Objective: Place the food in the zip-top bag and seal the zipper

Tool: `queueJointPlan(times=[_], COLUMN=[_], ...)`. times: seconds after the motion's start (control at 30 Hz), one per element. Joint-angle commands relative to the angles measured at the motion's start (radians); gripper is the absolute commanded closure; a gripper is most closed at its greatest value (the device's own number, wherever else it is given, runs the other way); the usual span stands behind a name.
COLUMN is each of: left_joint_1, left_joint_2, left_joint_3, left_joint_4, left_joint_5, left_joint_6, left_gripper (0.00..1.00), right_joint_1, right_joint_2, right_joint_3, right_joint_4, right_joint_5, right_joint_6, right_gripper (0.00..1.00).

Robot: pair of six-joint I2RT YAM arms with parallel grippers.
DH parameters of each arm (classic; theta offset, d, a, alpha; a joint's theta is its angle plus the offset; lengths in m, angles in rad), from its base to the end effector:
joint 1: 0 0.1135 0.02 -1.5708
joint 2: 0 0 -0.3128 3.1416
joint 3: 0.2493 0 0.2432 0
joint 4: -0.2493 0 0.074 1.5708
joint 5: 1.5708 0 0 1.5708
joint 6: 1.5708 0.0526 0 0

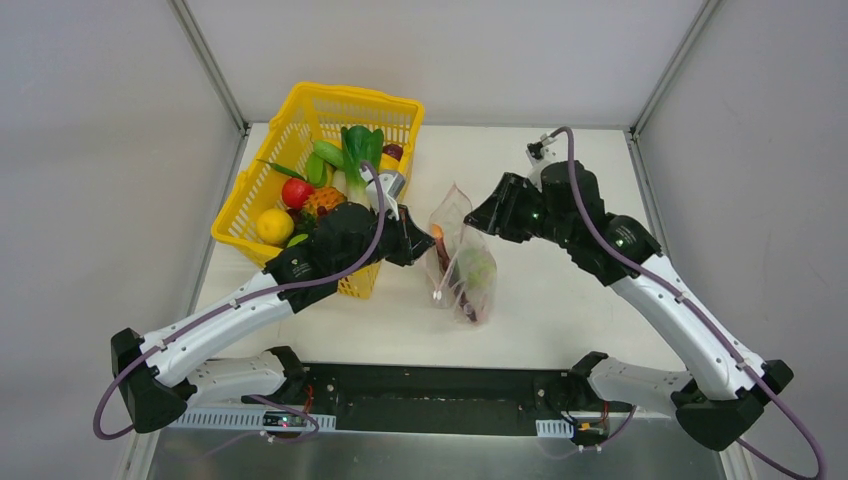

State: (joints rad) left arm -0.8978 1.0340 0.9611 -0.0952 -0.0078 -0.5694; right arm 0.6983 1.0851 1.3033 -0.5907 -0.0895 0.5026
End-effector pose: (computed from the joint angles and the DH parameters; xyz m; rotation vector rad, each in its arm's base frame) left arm 0.1401 -0.1751 0.4038 0.2985 1.8388 -1.0480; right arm 0.1569 0.1378 0.4537 -0.2621 2.0295 0.8648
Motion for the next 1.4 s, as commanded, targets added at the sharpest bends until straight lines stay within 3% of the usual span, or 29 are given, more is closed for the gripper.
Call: queueJointPlan(times=[0.0, 0.2, 0.3, 0.47, 0.63, 0.83, 1.07, 1.23, 1.3, 1.37], left_joint_1=[-0.010, -0.011, -0.012, -0.016, -0.017, -0.018, -0.018, -0.018, -0.018, -0.018], left_joint_2=[-0.006, -0.014, -0.010, -0.010, -0.006, -0.013, 0.013, 0.062, 0.072, 0.081], left_joint_3=[0.046, 0.055, 0.062, 0.066, 0.070, 0.079, 0.146, 0.216, 0.236, 0.248], left_joint_4=[0.011, 0.003, -0.001, -0.005, -0.006, -0.042, -0.025, -0.029, -0.029, -0.038], left_joint_5=[0.031, 0.035, 0.040, 0.043, 0.044, 0.018, 0.025, -0.004, -0.020, -0.025], left_joint_6=[0.002, 0.005, 0.008, 0.009, 0.011, 0.020, 0.033, 0.049, 0.061, 0.069], left_gripper=[1.00, 1.00, 1.00, 1.00, 1.00, 1.00, 1.00, 1.00, 1.00, 1.00], right_joint_1=[0.003, 0.003, 0.003, 0.003, 0.004, 0.008, 0.080, 0.084, 0.086, 0.086], right_joint_2=[0.034, 0.041, 0.070, 0.090, 0.090, 0.089, 0.210, 0.320, 0.330, 0.302], right_joint_3=[0.044, 0.068, 0.082, 0.083, 0.100, 0.184, 0.475, 0.623, 0.623, 0.590], right_joint_4=[0.042, 0.049, 0.016, 0.012, -0.009, -0.128, -0.471, -0.650, -0.655, -0.610], right_joint_5=[-0.009, 0.017, 0.055, 0.028, 0.048, 0.079, 0.512, 0.643, 0.696, 0.655], right_joint_6=[0.034, 0.045, 0.029, 0.013, 0.006, -0.080, -0.211, -0.272, -0.273, -0.289], right_gripper=[0.57, 0.55, 0.63, 0.66, 0.94, 1.00, 1.00, 1.00, 1.00, 1.00])
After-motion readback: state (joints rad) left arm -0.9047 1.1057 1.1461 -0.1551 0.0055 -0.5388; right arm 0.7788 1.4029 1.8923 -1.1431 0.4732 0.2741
